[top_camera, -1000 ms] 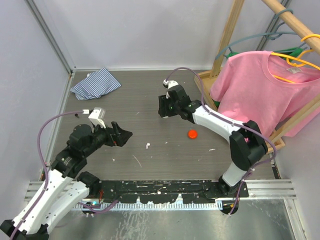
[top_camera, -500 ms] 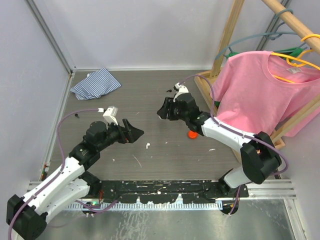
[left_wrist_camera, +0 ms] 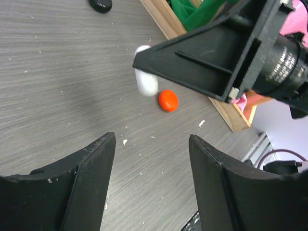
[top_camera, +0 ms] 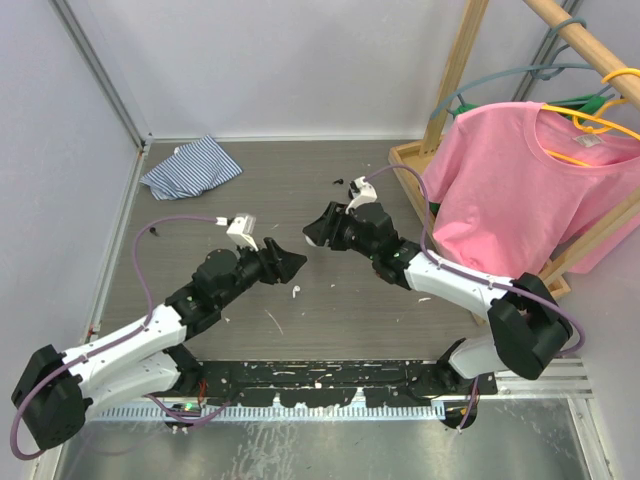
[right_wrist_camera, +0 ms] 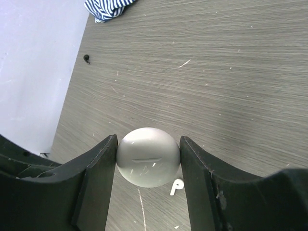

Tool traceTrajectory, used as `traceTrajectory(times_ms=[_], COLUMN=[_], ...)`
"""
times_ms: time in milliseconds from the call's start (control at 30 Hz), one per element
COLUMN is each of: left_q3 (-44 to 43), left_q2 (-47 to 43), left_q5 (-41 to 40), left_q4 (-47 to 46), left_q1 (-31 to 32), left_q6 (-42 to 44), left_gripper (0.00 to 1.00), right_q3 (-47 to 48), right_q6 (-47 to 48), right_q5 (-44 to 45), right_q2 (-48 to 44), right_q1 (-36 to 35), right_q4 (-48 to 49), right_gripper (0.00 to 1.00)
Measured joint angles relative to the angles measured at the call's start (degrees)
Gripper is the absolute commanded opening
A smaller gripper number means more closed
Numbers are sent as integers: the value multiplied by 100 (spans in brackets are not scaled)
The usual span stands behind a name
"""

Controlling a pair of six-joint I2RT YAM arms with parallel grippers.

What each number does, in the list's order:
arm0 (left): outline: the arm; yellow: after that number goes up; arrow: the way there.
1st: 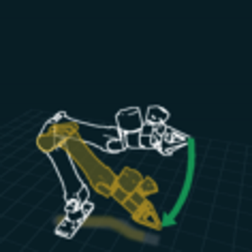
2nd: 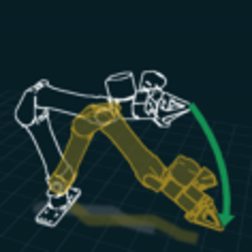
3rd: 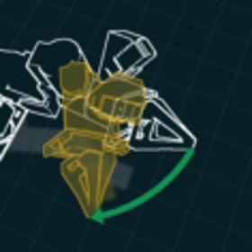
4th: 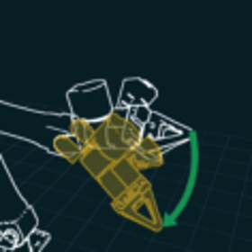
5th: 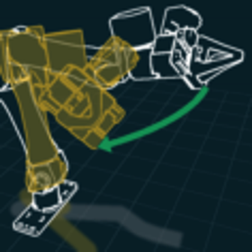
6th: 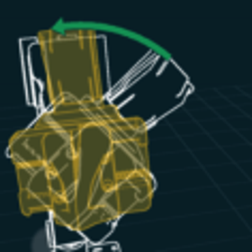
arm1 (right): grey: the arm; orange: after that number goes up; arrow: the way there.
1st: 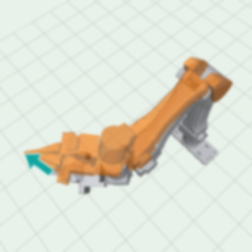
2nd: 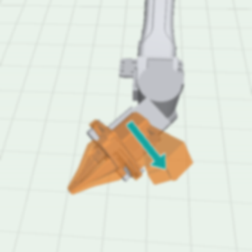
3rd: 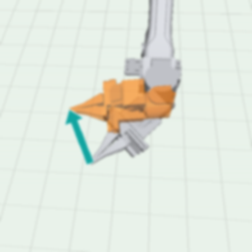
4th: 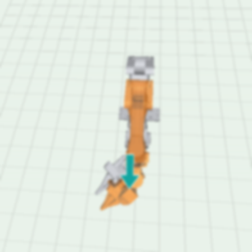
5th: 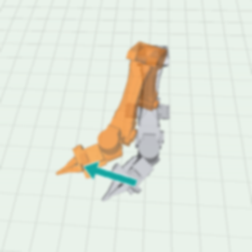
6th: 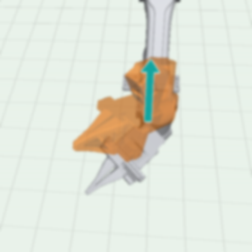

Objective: Insert the wireless bluetooth earbuds into the charging case
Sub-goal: Pick up the charging case at the center of the board.

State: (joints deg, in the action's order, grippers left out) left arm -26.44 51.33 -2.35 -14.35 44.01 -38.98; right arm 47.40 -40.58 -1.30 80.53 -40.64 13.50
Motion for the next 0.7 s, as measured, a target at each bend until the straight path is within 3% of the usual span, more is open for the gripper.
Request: traceTrajectory(times_ms=[700], left_q3=[-2], left_q2=[1493], left_q5=[-562], left_q4=[-1969], left_q1=[256], left_q6=[94], left_gripper=[47], right_q3=[-503], right_q6=[-826], right_q5=[321], right_q2=[-232], right_q1=[-393], right_q4=[780], right_gripper=[34])
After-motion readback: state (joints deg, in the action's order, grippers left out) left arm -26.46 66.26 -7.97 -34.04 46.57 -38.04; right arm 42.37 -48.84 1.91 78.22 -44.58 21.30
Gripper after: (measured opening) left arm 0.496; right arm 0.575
